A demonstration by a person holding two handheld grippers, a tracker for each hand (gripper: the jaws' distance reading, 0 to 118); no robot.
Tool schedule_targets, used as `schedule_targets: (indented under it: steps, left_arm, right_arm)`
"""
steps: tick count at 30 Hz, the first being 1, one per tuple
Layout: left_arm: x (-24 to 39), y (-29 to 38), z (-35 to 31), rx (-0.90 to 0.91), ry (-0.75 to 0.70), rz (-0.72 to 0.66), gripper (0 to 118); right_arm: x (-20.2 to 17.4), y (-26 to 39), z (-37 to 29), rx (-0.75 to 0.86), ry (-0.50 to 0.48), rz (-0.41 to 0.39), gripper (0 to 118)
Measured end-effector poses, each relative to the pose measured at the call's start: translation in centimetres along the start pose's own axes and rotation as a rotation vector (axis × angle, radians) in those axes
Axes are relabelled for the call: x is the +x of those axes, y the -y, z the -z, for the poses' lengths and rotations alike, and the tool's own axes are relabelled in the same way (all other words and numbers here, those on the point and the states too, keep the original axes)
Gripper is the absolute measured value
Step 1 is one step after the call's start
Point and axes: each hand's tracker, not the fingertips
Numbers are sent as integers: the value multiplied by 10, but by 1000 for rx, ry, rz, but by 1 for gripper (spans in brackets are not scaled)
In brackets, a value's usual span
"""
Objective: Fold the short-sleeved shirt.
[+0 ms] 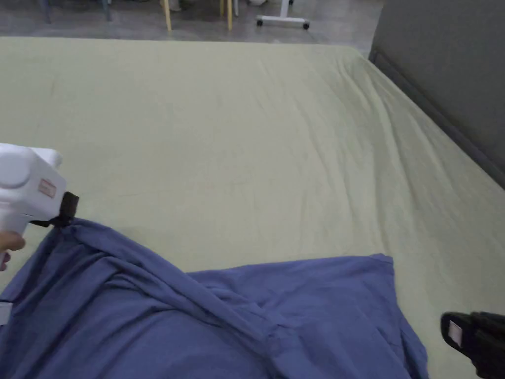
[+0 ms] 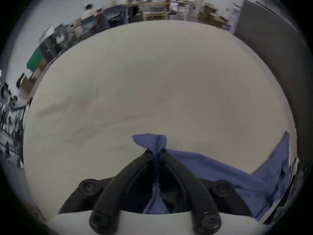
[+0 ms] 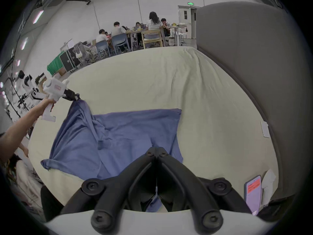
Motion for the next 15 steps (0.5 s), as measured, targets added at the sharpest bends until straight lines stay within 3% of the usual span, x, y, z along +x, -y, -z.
schedule_targets:
  steps: [1, 2, 3, 4, 5, 7, 9, 11, 12, 14, 15]
  left_arm:
    - [3, 6, -11, 44, 6, -11, 2]
    - [3, 9, -30, 80, 32, -33, 2]
    - [2, 14, -47, 126, 52, -66, 2]
    - [1, 16, -60, 151, 64, -77, 2]
    - [1, 21, -71, 172, 75, -82, 2]
    - [1, 28, -90, 220, 83, -113, 2]
    - [4, 34, -99, 246, 77, -134, 2]
    - [2, 37, -101, 259, 90, -190, 2]
    - [-1, 38, -99, 254, 106, -230, 2]
    - [3, 43, -99, 242, 154, -284, 2]
    - [3, 45, -99, 248, 162, -300, 2]
  right_arm:
    - [1, -7, 3, 5, -6, 15, 53]
    - [5, -17, 11, 7, -1, 36, 103]
    - [9, -28, 25, -14, -5, 55, 118]
    - [17, -36, 42, -79, -25, 63, 118]
    - [25, -22, 72, 24, -33, 79, 118]
    - [40, -14, 132, -115, -56, 165, 118]
    - [67, -69, 147, -191, -75, 255, 118]
    - [80, -73, 188, -249, -27, 305, 114]
    - [75, -75, 205, -272, -7, 318, 101]
    - [79, -72, 224, -313, 26, 369, 62]
    - [78, -72, 220, -321, 69, 335, 56]
